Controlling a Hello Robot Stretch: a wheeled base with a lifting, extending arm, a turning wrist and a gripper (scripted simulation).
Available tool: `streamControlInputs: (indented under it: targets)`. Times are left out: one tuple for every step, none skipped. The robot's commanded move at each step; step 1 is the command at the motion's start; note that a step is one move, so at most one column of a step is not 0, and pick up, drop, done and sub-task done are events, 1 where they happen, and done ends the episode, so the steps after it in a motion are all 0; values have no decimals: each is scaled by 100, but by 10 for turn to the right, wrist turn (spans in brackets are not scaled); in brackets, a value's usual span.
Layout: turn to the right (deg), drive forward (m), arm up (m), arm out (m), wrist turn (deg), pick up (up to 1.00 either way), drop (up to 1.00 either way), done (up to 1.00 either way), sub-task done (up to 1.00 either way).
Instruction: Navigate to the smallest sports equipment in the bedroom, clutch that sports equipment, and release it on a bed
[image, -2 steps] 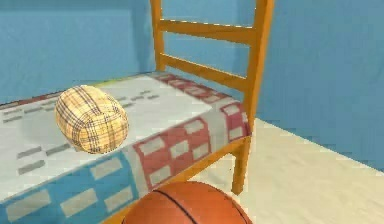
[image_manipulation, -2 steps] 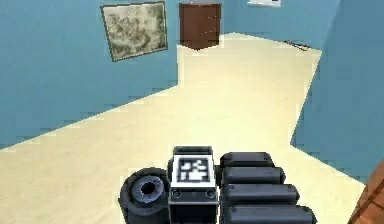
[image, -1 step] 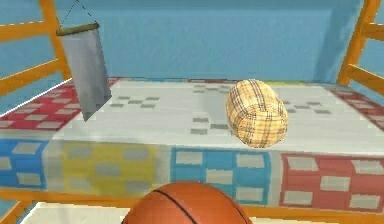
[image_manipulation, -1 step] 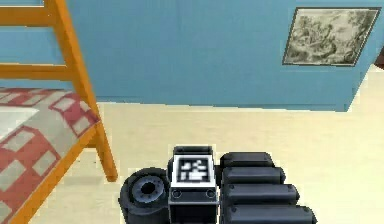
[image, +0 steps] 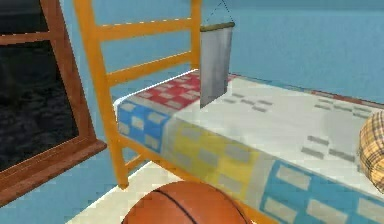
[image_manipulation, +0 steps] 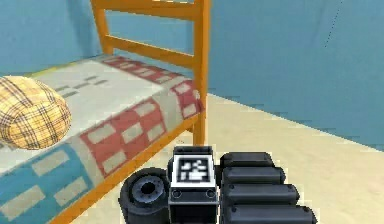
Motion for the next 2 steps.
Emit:
streamControlInputs:
  targets:
    - [450,0,0,0,0,0,0,0,0]
    - [270,0,0,0,0,0,0,0,0]
